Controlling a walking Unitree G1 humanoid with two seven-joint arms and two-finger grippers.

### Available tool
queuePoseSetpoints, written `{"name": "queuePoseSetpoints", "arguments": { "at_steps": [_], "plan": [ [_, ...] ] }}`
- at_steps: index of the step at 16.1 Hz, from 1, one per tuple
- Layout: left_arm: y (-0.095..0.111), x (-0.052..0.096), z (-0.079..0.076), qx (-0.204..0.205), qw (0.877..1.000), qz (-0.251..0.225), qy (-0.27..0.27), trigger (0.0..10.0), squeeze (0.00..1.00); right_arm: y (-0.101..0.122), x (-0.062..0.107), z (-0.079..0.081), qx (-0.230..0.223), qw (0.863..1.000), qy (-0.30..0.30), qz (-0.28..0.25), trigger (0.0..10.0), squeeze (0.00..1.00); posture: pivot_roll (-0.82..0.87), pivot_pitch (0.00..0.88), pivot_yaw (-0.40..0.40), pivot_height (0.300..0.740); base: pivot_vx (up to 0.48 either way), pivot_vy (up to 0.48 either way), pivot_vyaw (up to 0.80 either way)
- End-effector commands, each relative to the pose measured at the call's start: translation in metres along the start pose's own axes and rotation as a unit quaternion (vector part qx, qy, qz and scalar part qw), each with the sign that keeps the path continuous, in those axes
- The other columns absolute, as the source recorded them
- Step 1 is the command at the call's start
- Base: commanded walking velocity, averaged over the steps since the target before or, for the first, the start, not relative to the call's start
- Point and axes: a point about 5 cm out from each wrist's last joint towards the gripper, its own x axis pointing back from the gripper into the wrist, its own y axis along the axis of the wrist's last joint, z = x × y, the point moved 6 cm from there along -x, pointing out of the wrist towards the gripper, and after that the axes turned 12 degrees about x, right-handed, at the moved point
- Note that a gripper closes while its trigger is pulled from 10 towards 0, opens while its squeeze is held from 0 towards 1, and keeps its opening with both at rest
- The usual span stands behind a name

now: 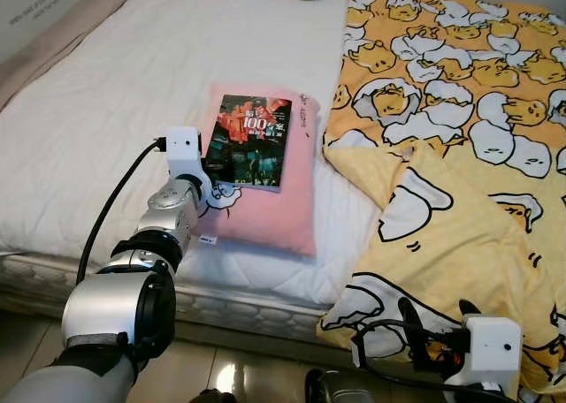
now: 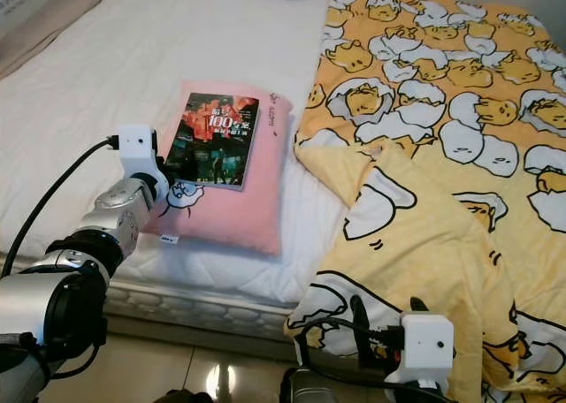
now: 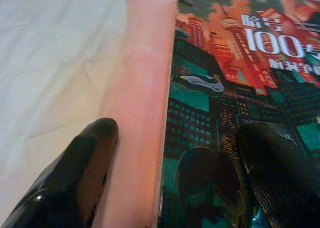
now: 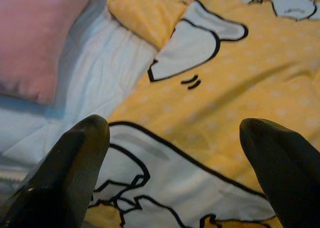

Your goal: Clean up the room

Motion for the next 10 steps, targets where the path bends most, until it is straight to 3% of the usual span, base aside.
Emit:
{"name": "queuePoseSetpoints", "arguments": {
  "at_steps": [1,3,5,8,9,10],
  "plan": [
    [-0.017,0.002,-0.008,0.005,0.999,0.025,-0.022,10.0,0.0,0.003,0.001,-0.004,-0.003,1.0,-0.008,-0.001,10.0,0.0,-0.32,0.146,-0.01,0.74,0.0,0.0,0.0],
    [-0.025,0.003,-0.01,0.022,0.999,0.039,-0.028,10.0,0.0,0.002,0.001,-0.002,-0.003,1.0,-0.005,0.0,10.0,0.0,-0.31,0.147,-0.012,0.74,0.0,0.0,0.0],
    [-0.036,0.004,-0.019,0.067,0.995,0.062,-0.05,10.0,0.0,0.001,-0.002,0.0,-0.004,1.0,0.001,0.001,10.0,0.0,-0.3,0.147,-0.015,0.74,0.0,0.0,0.0],
    [-0.035,0.003,-0.028,0.037,0.995,0.066,-0.07,10.0,0.0,0.0,-0.004,-0.003,-0.003,1.0,-0.001,0.003,10.0,0.0,-0.3,0.142,-0.011,0.74,0.0,0.0,0.0],
    [-0.037,0.003,-0.029,-0.008,0.995,0.069,-0.075,4.7,0.0,-0.001,-0.004,-0.002,-0.002,1.0,-0.001,0.004,10.0,0.0,-0.3,0.14,-0.012,0.74,0.0,0.0,0.0],
    [-0.039,0.004,-0.033,-0.015,0.994,0.071,-0.086,0.0,0.0,-0.001,-0.003,-0.002,-0.002,1.0,0.0,0.005,10.0,0.0,-0.3,0.139,-0.011,0.74,0.0,0.0,0.0]
  ]
}}
